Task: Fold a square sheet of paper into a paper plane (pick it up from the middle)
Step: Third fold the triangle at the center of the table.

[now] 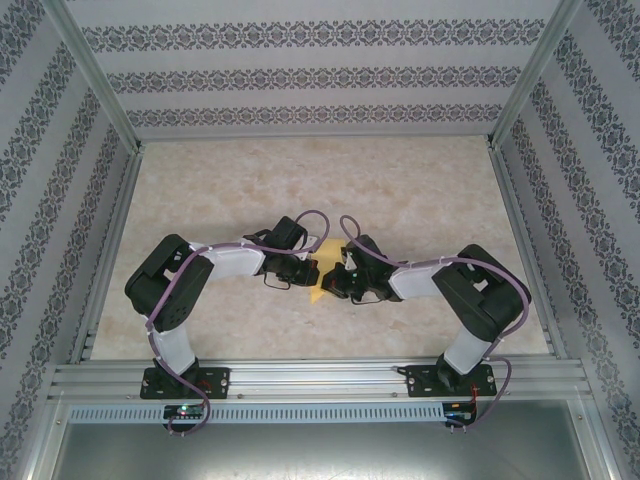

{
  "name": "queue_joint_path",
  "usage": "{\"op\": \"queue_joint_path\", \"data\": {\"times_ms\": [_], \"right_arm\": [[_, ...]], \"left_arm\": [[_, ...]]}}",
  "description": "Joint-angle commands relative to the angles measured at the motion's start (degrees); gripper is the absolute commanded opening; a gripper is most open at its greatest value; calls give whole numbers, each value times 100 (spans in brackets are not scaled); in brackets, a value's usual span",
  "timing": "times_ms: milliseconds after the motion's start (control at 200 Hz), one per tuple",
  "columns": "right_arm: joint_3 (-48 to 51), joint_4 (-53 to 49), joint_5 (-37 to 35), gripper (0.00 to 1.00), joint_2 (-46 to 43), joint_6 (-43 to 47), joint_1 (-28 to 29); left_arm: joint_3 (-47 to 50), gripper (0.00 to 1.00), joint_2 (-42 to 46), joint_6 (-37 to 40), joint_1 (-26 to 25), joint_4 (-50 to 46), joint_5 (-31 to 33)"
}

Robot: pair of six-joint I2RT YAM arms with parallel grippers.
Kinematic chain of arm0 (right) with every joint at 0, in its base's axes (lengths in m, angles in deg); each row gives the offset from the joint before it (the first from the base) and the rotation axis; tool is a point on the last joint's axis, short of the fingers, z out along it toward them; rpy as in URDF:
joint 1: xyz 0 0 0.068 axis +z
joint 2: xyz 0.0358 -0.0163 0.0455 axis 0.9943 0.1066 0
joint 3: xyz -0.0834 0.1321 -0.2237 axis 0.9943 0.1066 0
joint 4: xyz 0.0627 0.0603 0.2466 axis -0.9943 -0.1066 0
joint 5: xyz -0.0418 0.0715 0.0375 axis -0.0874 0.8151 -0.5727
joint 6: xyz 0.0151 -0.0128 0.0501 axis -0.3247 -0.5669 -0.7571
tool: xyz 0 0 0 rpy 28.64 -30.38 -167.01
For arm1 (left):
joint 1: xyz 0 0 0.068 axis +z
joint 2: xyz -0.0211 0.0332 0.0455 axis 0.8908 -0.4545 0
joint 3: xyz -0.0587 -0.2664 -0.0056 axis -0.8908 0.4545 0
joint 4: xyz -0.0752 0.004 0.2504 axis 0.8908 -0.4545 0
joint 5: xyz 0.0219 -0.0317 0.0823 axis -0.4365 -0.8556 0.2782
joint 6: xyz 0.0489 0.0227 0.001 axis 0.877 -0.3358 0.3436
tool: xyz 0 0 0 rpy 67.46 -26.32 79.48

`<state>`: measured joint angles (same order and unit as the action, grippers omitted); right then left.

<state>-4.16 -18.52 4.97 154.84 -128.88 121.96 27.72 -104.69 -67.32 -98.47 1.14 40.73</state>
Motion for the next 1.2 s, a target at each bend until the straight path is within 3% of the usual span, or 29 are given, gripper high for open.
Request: {"op": "queue_joint_path", "data": {"times_ms": [0,270,684,984,1194], "right_arm": [[-20,-105,-92,0,66,244,14],[-76,-204,-16,0,-529,392,-251],[-136,-216,103,0,166,613,-554],[-285,-482,208,0,-434,754,-768],[-249,-271,471,0,-165,813,-1006]], "left_arm": [[-84,5,-140,84,35,-269,95],[-103,4,-155,99,35,-312,89],[-120,4,-146,113,35,-336,90],[-115,4,-137,121,35,-346,100],[-121,4,-129,124,35,-355,89]]}}
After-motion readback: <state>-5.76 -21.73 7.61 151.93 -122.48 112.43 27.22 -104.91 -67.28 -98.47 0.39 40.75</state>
